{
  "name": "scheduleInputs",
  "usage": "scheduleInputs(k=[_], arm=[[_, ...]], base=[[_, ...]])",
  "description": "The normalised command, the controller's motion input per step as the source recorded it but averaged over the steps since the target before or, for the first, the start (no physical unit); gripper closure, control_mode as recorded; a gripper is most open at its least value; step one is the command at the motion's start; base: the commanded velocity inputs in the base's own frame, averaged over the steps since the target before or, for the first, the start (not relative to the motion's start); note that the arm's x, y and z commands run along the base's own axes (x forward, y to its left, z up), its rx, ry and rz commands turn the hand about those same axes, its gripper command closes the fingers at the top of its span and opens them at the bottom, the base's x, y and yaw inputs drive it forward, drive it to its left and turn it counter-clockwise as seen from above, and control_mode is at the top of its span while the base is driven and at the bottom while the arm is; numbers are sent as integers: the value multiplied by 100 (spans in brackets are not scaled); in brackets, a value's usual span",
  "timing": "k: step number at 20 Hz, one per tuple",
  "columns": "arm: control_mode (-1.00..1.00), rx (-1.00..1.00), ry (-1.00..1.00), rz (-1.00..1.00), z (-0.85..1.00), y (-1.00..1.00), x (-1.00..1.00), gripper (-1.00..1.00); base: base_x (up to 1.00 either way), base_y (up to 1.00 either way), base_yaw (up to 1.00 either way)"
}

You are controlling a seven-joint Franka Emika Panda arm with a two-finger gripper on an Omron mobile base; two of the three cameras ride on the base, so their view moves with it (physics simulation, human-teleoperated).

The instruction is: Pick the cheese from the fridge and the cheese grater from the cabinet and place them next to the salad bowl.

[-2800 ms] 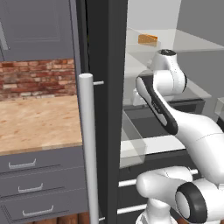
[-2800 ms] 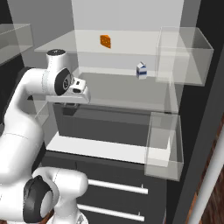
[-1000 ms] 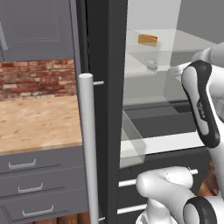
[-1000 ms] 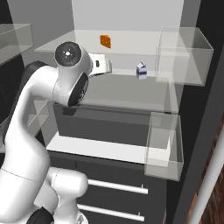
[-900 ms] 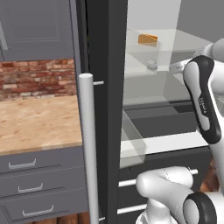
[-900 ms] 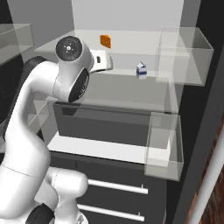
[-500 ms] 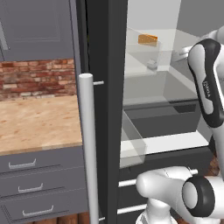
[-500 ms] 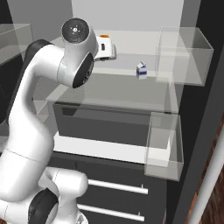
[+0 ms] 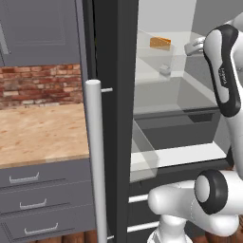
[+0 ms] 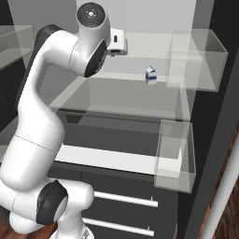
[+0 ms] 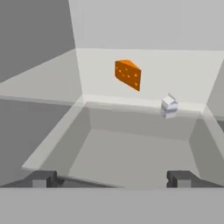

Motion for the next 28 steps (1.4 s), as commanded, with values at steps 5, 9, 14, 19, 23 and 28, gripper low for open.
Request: scheduleInputs(k=[5, 9, 14, 19, 23, 28], arm=[[-100, 1, 0, 0, 3, -2, 44, -100], [-100, 0, 0, 0, 1, 2, 44, -100], [-100, 1, 0, 0, 0, 1, 42, -100], [-100, 1, 0, 0, 0, 0, 45, -100], [-100, 0, 0, 0, -13, 0, 35, -100], [-100, 0, 0, 0, -14, 0, 34, -100]], base=[[0, 0, 0], [0, 0, 0], [0, 0, 0], [0, 0, 0], [0, 0, 0], [0, 0, 0]])
